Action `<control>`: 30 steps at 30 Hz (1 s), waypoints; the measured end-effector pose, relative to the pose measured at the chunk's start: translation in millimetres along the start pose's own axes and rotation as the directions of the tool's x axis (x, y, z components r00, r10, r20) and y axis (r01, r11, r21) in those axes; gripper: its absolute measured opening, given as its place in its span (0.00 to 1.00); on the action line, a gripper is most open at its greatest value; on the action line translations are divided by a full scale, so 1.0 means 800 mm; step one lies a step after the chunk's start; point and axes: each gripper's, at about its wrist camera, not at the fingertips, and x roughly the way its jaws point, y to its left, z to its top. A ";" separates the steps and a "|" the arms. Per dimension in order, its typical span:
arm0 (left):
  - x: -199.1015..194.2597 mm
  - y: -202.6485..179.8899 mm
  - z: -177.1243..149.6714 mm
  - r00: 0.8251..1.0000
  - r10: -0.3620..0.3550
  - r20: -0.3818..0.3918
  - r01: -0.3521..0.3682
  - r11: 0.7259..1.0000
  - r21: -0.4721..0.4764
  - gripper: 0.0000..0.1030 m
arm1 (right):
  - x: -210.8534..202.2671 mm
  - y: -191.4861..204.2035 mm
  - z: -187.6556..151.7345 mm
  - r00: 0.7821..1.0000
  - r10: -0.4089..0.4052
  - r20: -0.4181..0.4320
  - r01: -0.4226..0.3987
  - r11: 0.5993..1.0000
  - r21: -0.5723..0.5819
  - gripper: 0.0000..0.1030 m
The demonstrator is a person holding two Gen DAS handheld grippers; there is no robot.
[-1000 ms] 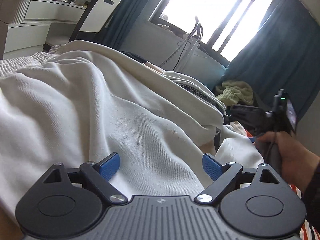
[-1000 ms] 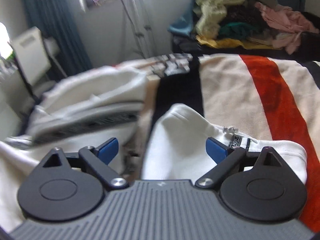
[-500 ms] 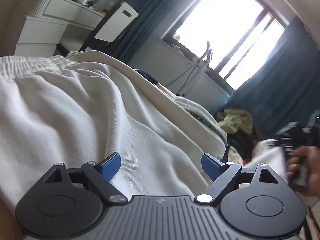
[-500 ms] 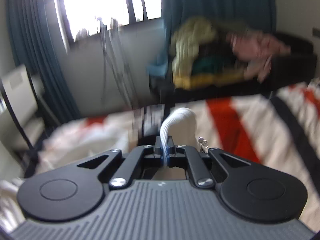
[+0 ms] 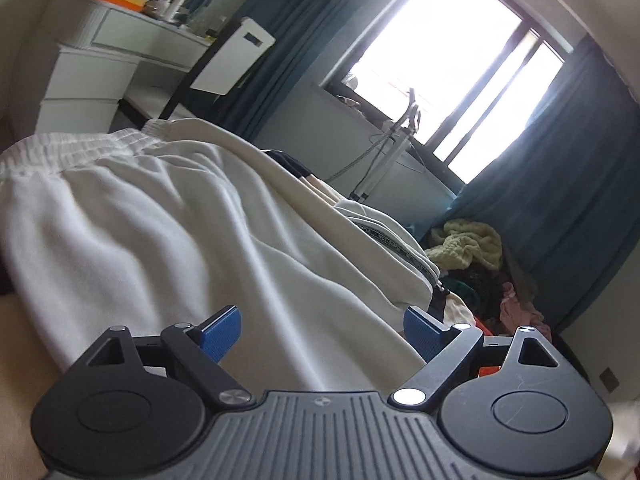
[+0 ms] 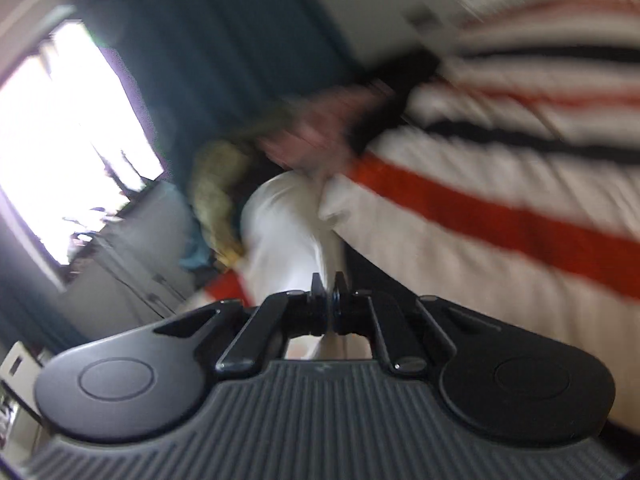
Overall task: Fold clothes
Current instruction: 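Grasp the other pant leg with the right gripper and lift it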
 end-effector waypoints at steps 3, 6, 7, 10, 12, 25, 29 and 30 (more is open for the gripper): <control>-0.023 -0.002 -0.007 1.000 0.020 0.011 -0.020 1.000 0.008 0.87 | 0.009 -0.085 -0.021 0.979 -0.088 -0.185 0.111 0.986 0.121 0.06; -0.039 -0.009 -0.008 0.999 0.042 0.012 -0.043 0.999 0.024 0.87 | 0.011 -0.144 -0.033 0.948 -0.060 -0.314 0.140 0.961 0.238 0.06; -0.044 -0.011 -0.009 0.999 0.050 0.011 -0.050 0.998 0.030 0.87 | 0.007 -0.151 -0.034 0.947 -0.041 -0.318 0.124 0.961 0.247 0.08; -0.053 -0.019 -0.010 0.997 0.077 0.006 -0.077 0.995 0.055 0.88 | 0.002 -0.155 -0.040 0.951 -0.008 -0.309 0.105 0.948 0.300 0.08; -0.055 -0.018 -0.011 0.995 0.099 -0.022 -0.098 0.993 0.059 0.88 | 0.004 -0.163 -0.046 0.945 0.012 -0.328 0.119 0.920 0.375 0.11; -0.048 0.024 -0.003 0.952 0.118 -0.282 -0.130 0.991 -0.025 0.88 | 0.008 -0.208 -0.068 0.954 0.097 -0.282 0.122 0.737 0.665 0.65; -0.044 0.049 0.024 0.932 0.154 -0.328 -0.197 0.975 -0.100 0.89 | 0.008 -0.212 -0.069 0.963 0.118 -0.244 0.090 0.710 0.699 0.83; -0.044 0.058 0.032 0.932 0.133 -0.337 -0.187 0.973 -0.133 0.89 | 0.008 -0.213 -0.069 0.964 0.123 -0.234 0.082 0.703 0.707 0.84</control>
